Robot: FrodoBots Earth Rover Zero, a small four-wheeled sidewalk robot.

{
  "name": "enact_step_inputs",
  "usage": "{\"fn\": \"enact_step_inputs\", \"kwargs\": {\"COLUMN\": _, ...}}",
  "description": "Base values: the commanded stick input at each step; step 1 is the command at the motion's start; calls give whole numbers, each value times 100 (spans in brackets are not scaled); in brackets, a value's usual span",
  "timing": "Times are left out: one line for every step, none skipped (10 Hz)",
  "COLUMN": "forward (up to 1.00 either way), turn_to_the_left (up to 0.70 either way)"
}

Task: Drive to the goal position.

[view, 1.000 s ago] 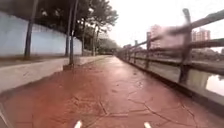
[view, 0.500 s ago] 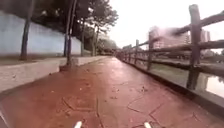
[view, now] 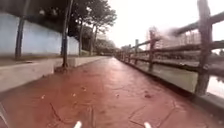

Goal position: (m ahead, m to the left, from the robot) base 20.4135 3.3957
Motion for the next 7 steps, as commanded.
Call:
{"fn": "enact_step_inputs", "kwargs": {"forward": 50, "turn_to_the_left": 0}}
{"fn": "enact_step_inputs", "kwargs": {"forward": 50, "turn_to_the_left": 0}}
{"fn": "enact_step_inputs", "kwargs": {"forward": 50, "turn_to_the_left": 0}}
{"fn": "enact_step_inputs", "kwargs": {"forward": 50, "turn_to_the_left": 0}}
{"fn": "enact_step_inputs", "kwargs": {"forward": 50, "turn_to_the_left": 0}}
{"fn": "enact_step_inputs", "kwargs": {"forward": 50, "turn_to_the_left": 0}}
{"fn": "enact_step_inputs", "kwargs": {"forward": 50, "turn_to_the_left": 0}}
